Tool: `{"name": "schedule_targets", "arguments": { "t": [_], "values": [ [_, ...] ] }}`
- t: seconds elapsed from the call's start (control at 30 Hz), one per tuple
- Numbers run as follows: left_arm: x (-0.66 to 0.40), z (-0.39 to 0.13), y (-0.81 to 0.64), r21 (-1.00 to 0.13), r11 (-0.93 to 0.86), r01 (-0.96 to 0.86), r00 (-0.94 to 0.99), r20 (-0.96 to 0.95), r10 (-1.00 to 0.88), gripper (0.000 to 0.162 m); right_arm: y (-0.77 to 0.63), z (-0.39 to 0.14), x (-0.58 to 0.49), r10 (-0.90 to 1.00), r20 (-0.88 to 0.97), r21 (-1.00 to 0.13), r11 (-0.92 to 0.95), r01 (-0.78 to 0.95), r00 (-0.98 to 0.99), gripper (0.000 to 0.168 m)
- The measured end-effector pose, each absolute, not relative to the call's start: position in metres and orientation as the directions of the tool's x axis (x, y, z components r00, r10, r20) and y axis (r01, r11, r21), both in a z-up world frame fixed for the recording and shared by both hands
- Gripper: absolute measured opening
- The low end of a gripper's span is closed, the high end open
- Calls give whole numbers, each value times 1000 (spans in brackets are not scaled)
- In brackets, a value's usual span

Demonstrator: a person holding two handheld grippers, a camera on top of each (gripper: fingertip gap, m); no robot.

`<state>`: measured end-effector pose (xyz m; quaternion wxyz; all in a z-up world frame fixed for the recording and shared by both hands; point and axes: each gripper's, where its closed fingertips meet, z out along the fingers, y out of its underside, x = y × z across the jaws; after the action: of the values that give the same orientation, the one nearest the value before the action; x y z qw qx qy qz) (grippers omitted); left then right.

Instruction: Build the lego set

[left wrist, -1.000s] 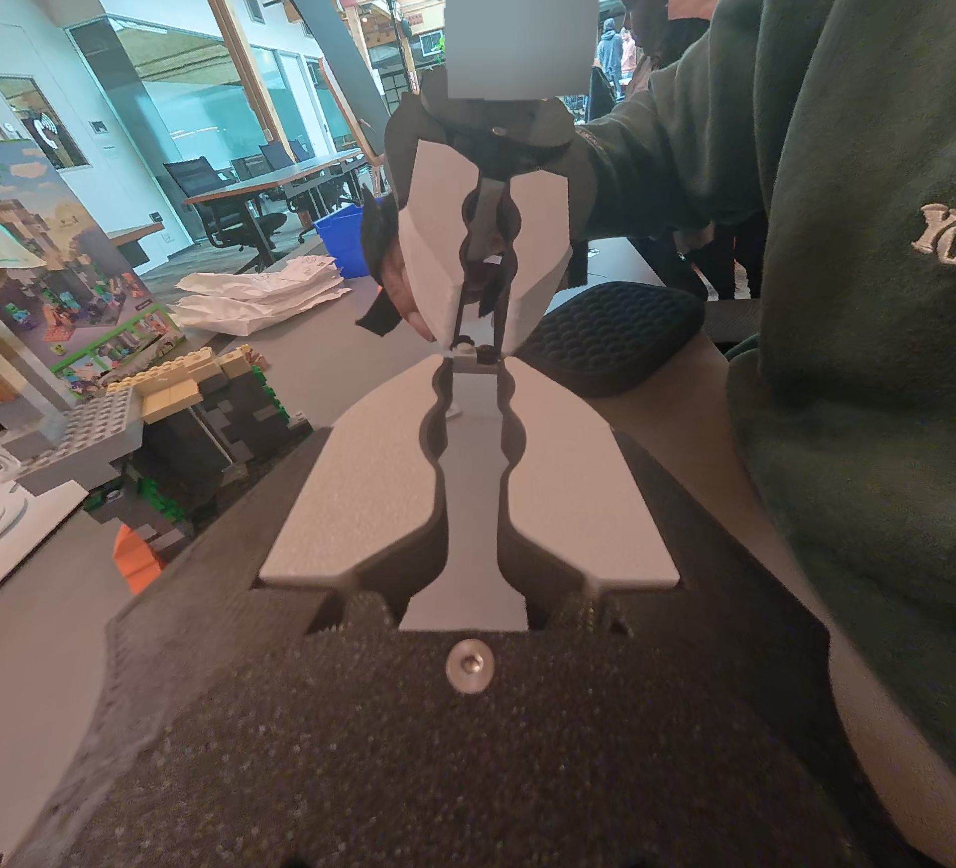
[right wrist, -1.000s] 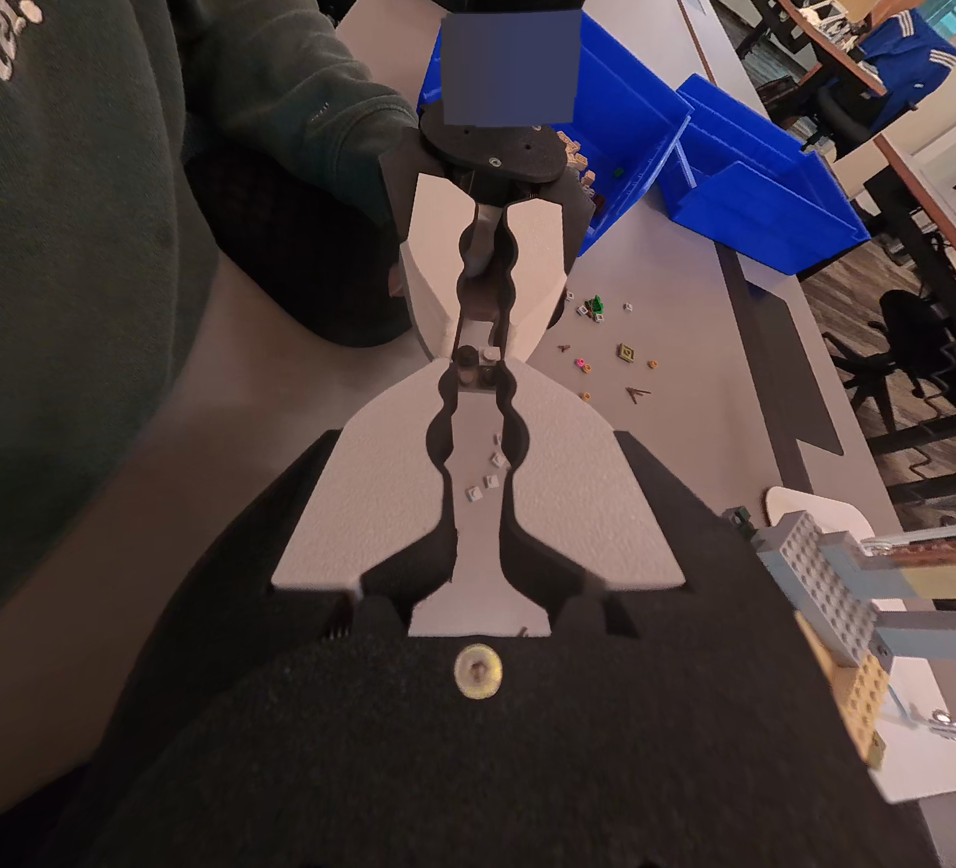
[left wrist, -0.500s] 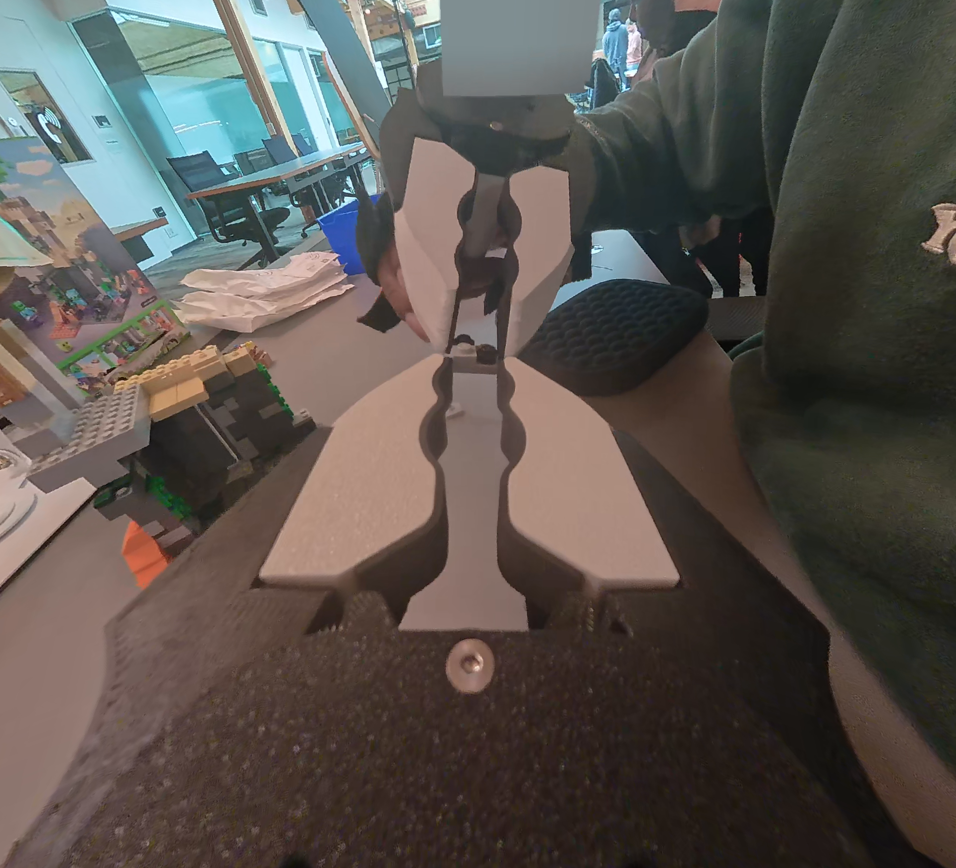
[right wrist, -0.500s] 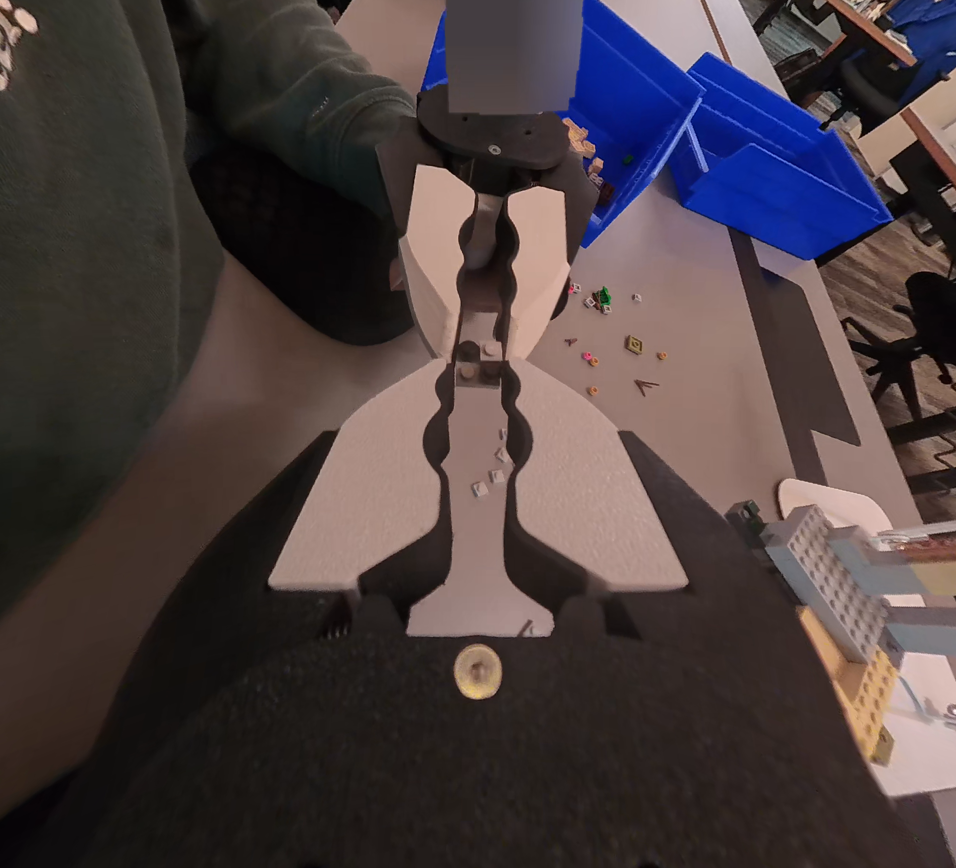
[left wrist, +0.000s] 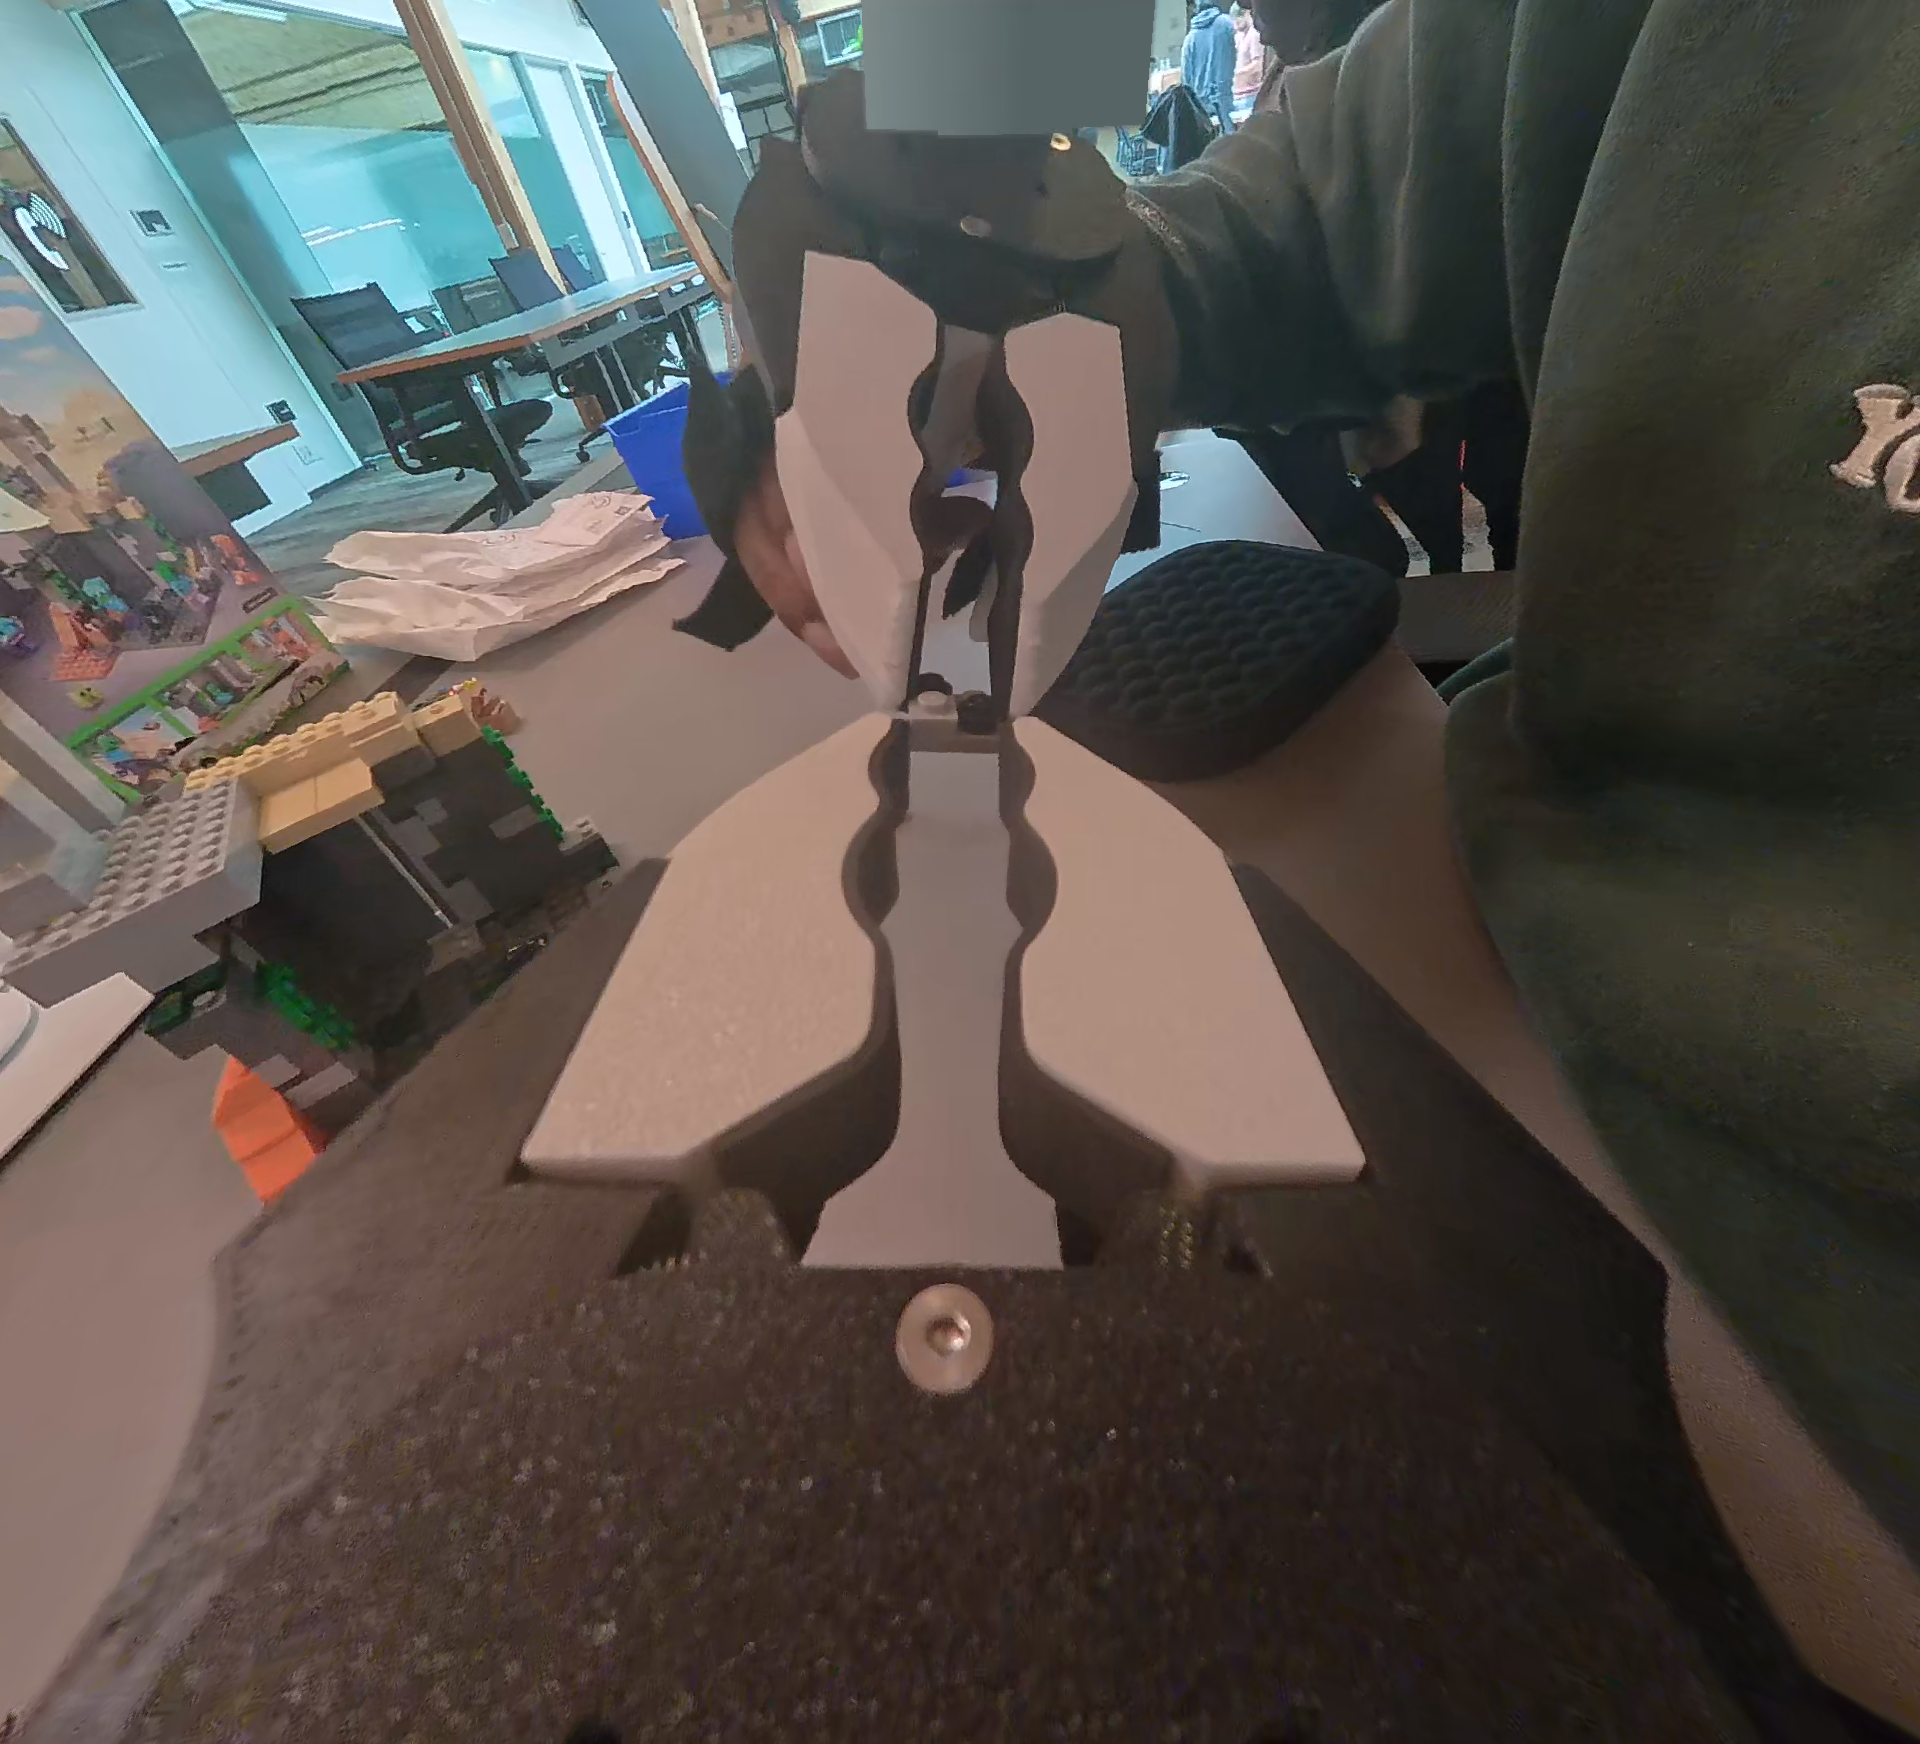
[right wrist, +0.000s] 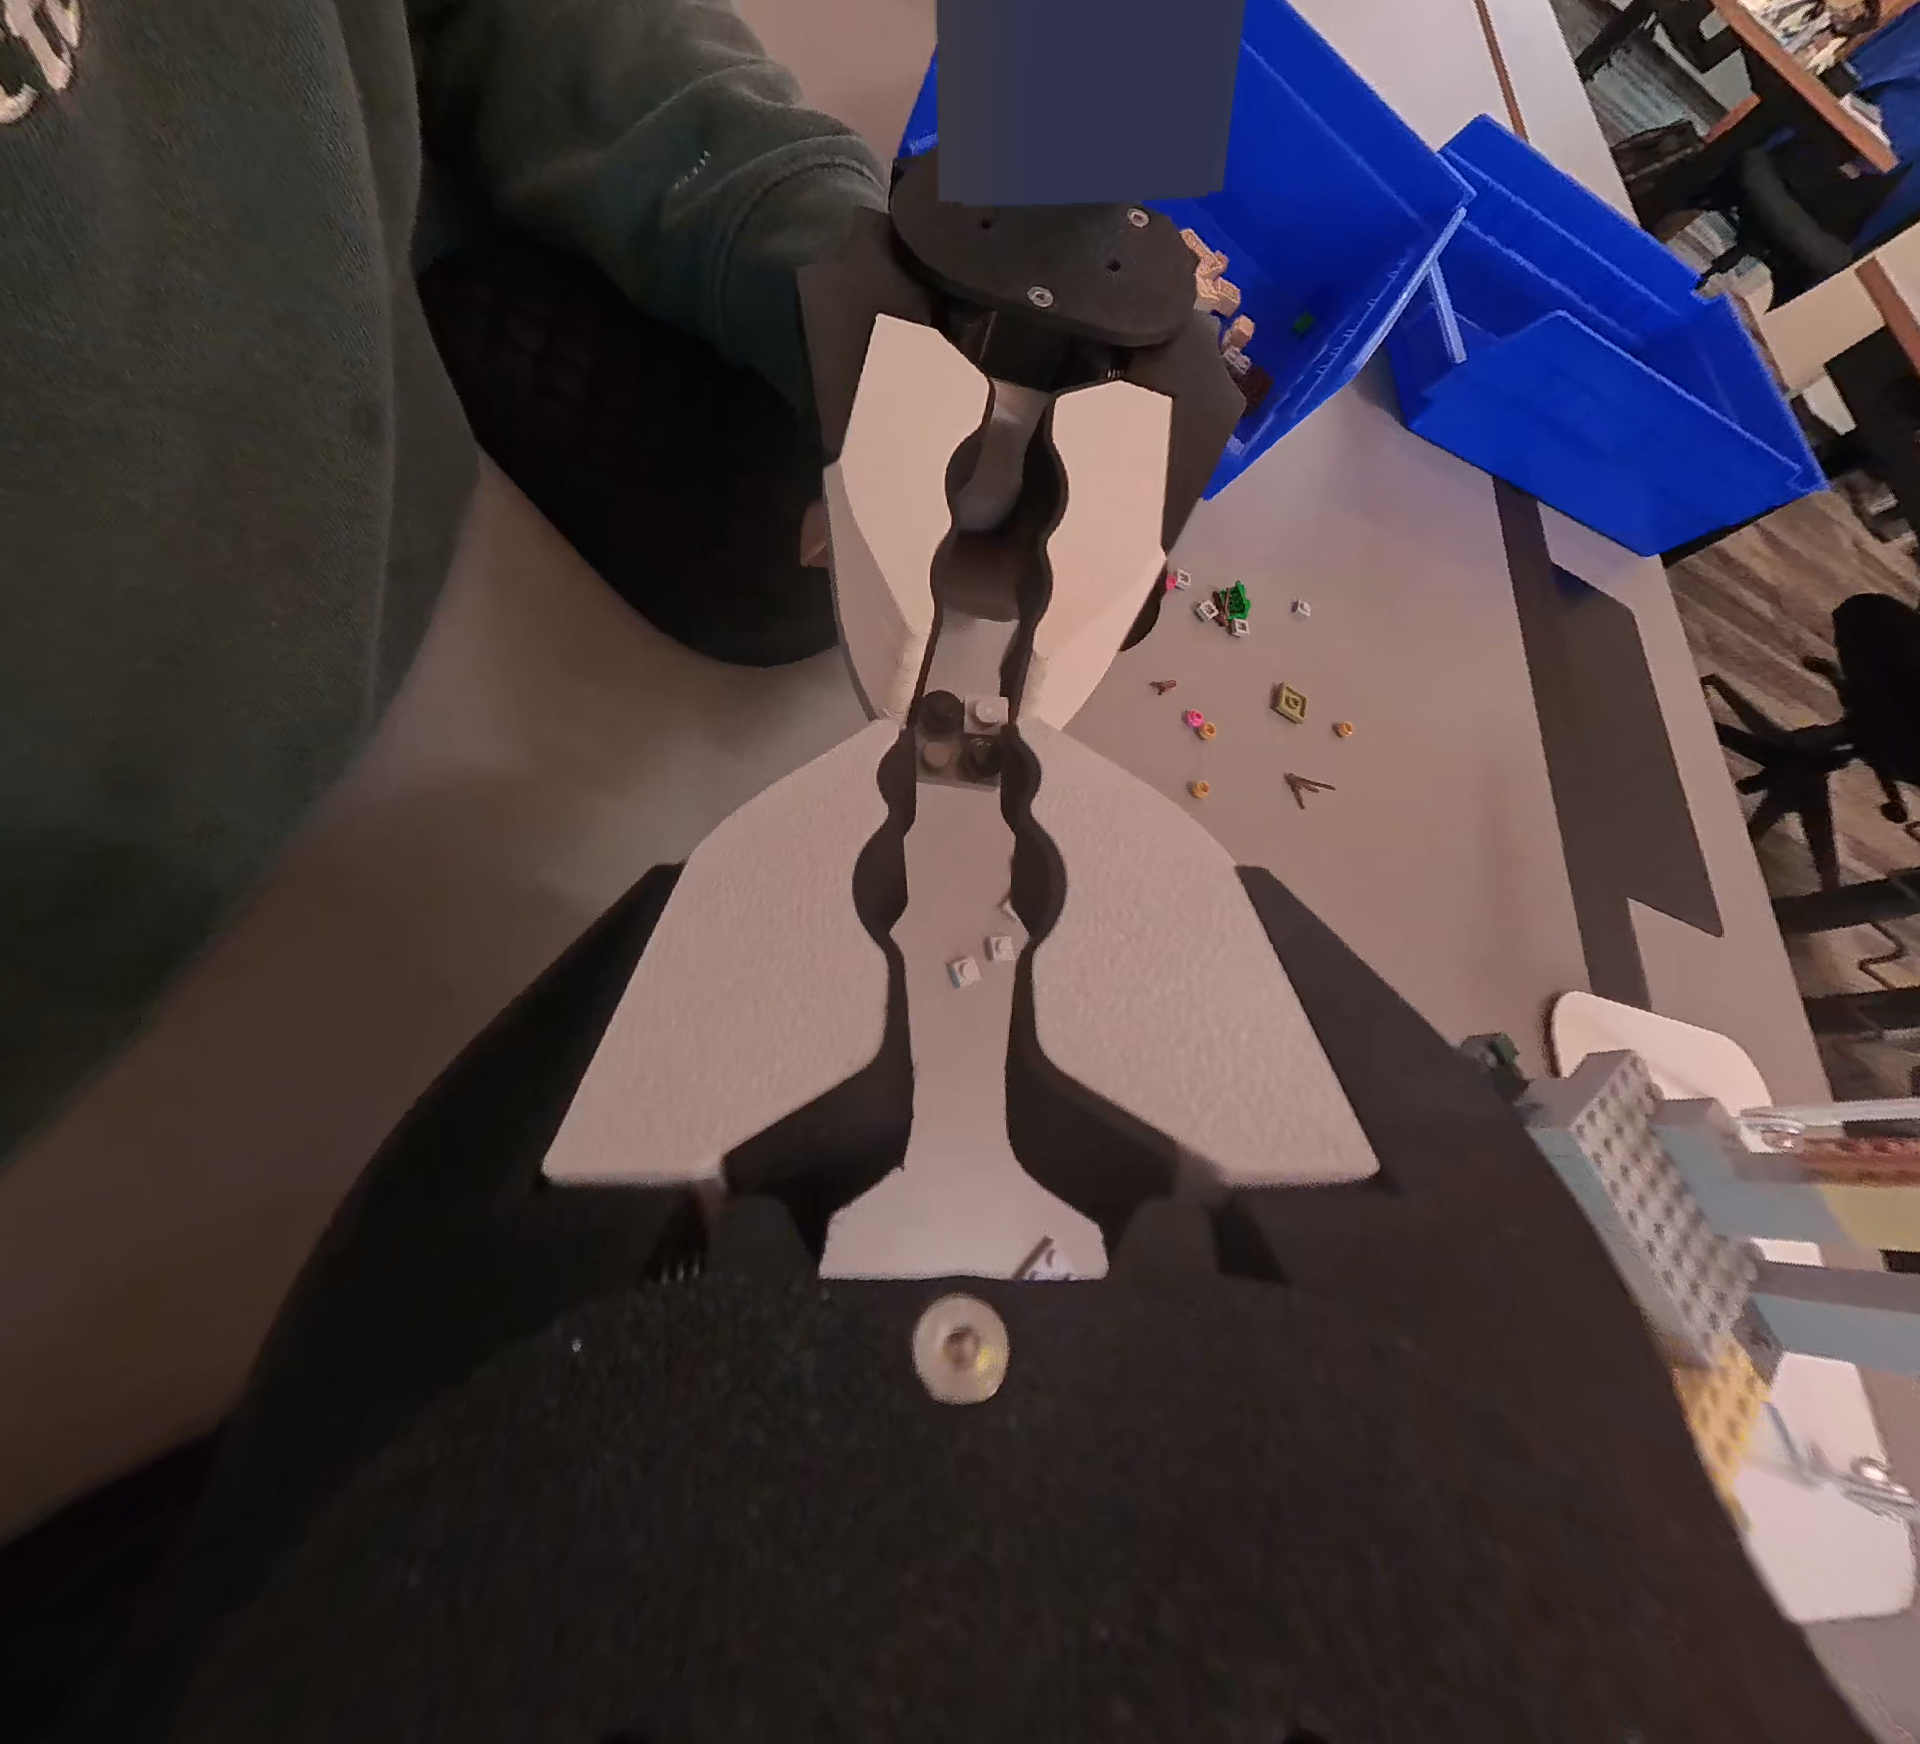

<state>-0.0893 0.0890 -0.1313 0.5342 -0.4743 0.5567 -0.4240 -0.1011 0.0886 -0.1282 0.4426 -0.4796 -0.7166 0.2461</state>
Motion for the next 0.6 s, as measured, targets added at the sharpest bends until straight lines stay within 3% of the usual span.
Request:
{"name": "schedule_targets", "arguments": {
  "t": [0.5, 0.53, 0.6],
  "values": [
    [-90, -131, 96, -983, 171, -71, 59, -176, -983, 16, 96, -127, -101, 939, 333, -823, 332, 460, -83, 14],
    [-90, -131, 99, -984, 165, -73, 83, -170, -982, 9, 95, -126, -102, 942, 324, -832, 326, 450, -84, 0],
    [-91, -130, 95, -983, 170, -65, 61, -174, -983, 8, 92, -126, -105, 936, 341, -825, 344, 449, -90, 0]
  ]
}}
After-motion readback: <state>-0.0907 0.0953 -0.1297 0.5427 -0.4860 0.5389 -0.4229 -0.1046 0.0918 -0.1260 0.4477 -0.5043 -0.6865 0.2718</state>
